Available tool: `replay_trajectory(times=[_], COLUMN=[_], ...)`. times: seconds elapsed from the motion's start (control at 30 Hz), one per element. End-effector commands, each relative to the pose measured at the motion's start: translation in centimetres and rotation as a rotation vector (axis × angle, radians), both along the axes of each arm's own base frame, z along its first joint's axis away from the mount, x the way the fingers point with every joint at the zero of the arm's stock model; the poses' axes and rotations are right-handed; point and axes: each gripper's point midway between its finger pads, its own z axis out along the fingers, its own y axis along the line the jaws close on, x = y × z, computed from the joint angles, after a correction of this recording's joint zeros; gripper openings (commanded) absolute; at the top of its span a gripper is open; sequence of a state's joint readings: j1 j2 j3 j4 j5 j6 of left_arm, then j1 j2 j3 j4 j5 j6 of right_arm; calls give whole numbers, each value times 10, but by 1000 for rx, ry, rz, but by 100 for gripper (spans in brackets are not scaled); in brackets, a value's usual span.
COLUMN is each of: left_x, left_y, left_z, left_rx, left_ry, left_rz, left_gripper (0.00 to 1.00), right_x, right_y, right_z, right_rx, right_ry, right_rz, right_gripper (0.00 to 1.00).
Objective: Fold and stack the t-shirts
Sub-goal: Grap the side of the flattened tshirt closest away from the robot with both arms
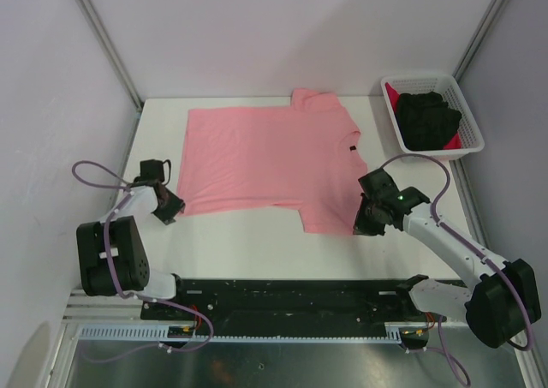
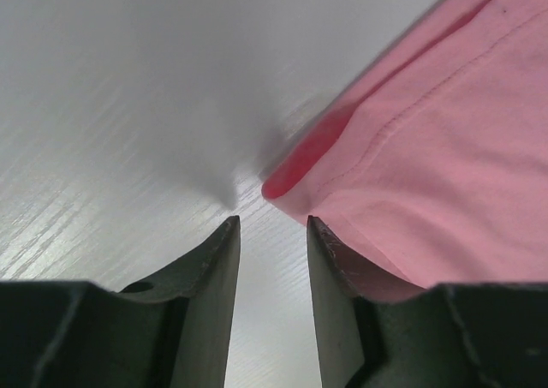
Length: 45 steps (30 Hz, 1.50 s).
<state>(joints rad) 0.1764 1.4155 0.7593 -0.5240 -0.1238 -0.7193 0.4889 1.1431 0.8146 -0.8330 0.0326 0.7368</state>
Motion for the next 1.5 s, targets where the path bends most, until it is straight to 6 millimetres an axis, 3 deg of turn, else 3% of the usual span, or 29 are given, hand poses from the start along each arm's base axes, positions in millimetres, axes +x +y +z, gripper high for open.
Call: replay_trajectory(times=[0.0, 0.17, 0.4, 0.8, 0.93, 1.1, 1.3, 1.47], left_x=[5, 13, 19, -1, 4, 33, 82, 111], left_y=[4, 7, 11, 6, 4, 1, -6, -7], left_z=[-9, -11, -1, 27, 35, 46, 48, 42], left_rx=[3, 10, 32, 32, 36, 45, 69, 68], left_ry=[-3, -2, -37, -94, -118, -128, -117, -107], left_rz=[35, 47, 48, 62, 47, 15, -27, -29], left_gripper=[41, 37, 3, 0, 0, 0, 0, 0], right_x=[-1, -2, -7, -30, -27, 15, 99, 160], right_y=[-3, -9, -23, -40, -37, -26, -11, 0], right_z=[2, 5, 9, 21, 24, 32, 42, 44], right_rx=[-9, -21, -36, -48, -31, -39, -118, -165], right_ry=[-11, -19, -14, -16, -43, -116, -197, -226], right_rz=[11, -4, -44, -73, -68, -64, -78, -80], right_gripper=[0, 0, 0, 0, 0, 0, 0, 0])
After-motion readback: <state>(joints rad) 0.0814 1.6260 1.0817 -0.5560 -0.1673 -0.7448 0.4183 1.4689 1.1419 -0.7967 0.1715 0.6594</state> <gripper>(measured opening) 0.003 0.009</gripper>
